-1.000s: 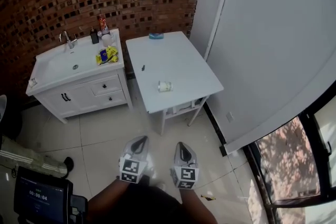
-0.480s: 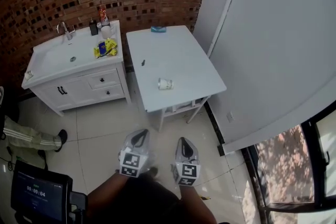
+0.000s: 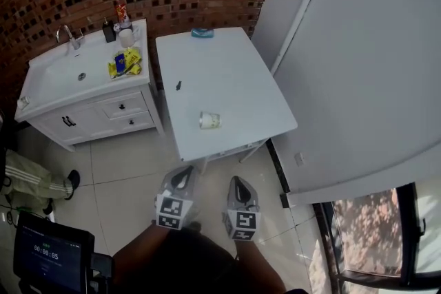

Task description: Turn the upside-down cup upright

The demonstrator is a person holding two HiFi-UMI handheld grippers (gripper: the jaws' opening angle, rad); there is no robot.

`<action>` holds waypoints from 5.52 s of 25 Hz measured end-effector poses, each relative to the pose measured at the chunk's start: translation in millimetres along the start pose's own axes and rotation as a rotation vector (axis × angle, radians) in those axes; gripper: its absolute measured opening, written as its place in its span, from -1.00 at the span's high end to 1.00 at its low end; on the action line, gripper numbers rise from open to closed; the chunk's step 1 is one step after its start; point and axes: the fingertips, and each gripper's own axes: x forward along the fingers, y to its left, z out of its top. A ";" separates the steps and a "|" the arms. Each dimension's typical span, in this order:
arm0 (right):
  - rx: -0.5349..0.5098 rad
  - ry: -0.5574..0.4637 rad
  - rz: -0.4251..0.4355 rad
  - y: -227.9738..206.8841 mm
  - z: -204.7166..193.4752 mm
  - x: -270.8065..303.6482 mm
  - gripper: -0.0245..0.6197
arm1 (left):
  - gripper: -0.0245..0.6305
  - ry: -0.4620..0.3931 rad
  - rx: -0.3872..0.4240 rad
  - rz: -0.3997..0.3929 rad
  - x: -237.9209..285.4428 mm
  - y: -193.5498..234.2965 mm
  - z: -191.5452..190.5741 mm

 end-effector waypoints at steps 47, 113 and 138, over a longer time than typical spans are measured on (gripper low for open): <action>-0.070 0.145 0.163 -6.6 12.1 173.2 0.88 | 0.94 0.000 -0.086 0.032 124.9 79.7 21.9; -1.222 0.567 0.330 24.8 -58.9 309.9 0.13 | 0.94 0.070 -0.190 0.241 144.3 163.0 -14.7; -0.077 0.304 0.326 -4.2 -26.8 313.3 0.14 | 0.94 0.098 -0.178 0.215 153.3 156.0 -14.4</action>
